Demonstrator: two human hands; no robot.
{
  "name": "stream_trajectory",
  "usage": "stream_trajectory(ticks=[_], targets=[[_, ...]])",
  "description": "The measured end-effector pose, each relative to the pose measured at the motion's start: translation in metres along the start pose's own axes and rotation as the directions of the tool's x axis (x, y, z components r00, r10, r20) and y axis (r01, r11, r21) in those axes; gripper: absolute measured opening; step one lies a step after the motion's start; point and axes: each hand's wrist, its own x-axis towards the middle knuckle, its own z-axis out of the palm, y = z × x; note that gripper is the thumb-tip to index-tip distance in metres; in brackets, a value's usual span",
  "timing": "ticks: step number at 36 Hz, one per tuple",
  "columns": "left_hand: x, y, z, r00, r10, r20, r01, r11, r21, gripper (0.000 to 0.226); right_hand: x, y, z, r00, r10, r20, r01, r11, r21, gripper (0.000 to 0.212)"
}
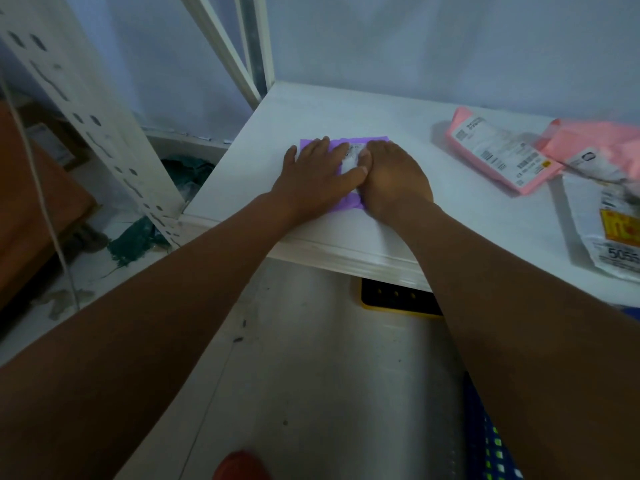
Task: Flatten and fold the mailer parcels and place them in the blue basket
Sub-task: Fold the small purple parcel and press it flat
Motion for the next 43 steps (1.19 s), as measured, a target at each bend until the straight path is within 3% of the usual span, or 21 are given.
stream_trajectory(ticks=[2,5,10,19,22,25,29,43], targets=[[0.0019,-0.001,0.0001,0.998,-0.064,-0.023,0.06,0.99,-0.127,0.083,0.0007,0.0004,0.0007,1.0,-0.012,-0.003,0.012,1.0,-0.022,0.054],[0.0033,0.0034,0.0,0.998,-0.058,-0.03,0.056,0.997,-0.057,0.091,0.0018,0.0015,0.0019,1.0,-0.003,0.013,0.004,0.999,-0.033,0.048],[0.0039,0.0045,0.0001,0.996,-0.078,-0.041,0.076,0.995,-0.068,0.083,-0.0003,0.0004,0.0008,1.0,-0.005,-0.025,0.005,1.0,-0.004,0.041],[0.0017,0.0017,0.0006,0.999,-0.026,-0.033,0.026,1.0,-0.005,0.084,0.0,0.0017,0.0006,0.999,-0.011,-0.042,0.012,1.0,0.018,0.049],[0.0025,-0.0024,0.0019,0.998,-0.035,-0.047,0.03,0.994,-0.103,0.084,-0.0001,0.0029,0.0018,0.999,-0.02,-0.028,0.021,1.0,0.012,0.049],[0.0048,-0.0012,0.0014,0.999,-0.033,-0.013,0.033,0.999,-0.036,0.095,0.0002,0.0034,0.0017,0.999,-0.021,-0.038,0.021,1.0,0.02,0.045],[0.0032,0.0039,-0.0018,0.997,-0.067,-0.033,0.063,0.992,-0.109,0.087,0.0011,0.0041,0.002,1.0,-0.013,-0.027,0.013,1.0,-0.002,0.039],[0.0029,0.0035,-0.0005,0.996,-0.072,-0.058,0.068,0.994,-0.082,0.085,-0.0003,0.0002,0.0005,0.999,-0.001,-0.032,0.002,1.0,0.031,0.041]])
